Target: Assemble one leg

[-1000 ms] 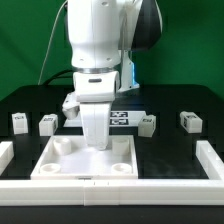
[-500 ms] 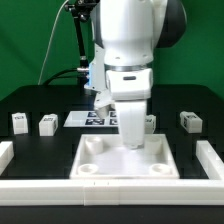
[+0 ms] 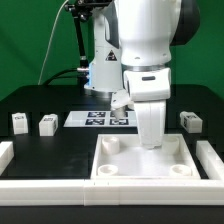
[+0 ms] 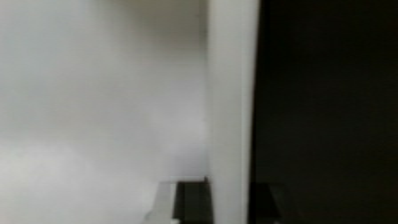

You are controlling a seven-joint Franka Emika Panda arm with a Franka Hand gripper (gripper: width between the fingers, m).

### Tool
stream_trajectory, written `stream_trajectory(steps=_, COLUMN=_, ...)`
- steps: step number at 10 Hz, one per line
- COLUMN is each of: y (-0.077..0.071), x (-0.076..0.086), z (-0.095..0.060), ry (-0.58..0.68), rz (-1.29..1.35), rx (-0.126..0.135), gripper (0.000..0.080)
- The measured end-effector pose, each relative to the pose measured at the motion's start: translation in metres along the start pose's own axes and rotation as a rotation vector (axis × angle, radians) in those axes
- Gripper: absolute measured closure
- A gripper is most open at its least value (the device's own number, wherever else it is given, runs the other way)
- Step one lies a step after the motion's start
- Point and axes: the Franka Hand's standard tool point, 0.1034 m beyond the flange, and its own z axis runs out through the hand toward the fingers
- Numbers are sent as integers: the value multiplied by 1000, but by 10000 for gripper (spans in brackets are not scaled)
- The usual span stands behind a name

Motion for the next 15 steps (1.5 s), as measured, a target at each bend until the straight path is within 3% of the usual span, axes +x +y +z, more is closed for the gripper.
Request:
stream_trajectory(steps=2, y=1, x=1, z=2, ry=1, rz=1, rx=5, gripper=739)
stream_trajectory(steps=5, y=-1, x=21, z=6, ry=17, rz=-7, rx=-1, gripper=739)
stream_trajectory(steps=10, y=0, x=22, z=6, ry=19, rz=-10, rx=-1, gripper=739)
stream_trajectory(steps=12, y=-1, x=22, z=6, ry=19, rz=-9, rx=-1, gripper=424)
stream_trajectory(steps=13, y=-1, x=22, z=6, ry=19, rz=-9, rx=-1, gripper=424)
stream_trajectory(steps=14, y=-1, x=22, z=6, ry=19, rz=-9, rx=-1, gripper=245)
stream_trajectory(steps=15, y=-1, x=22, z=6, ry=19, rz=-9, rx=0, gripper=179)
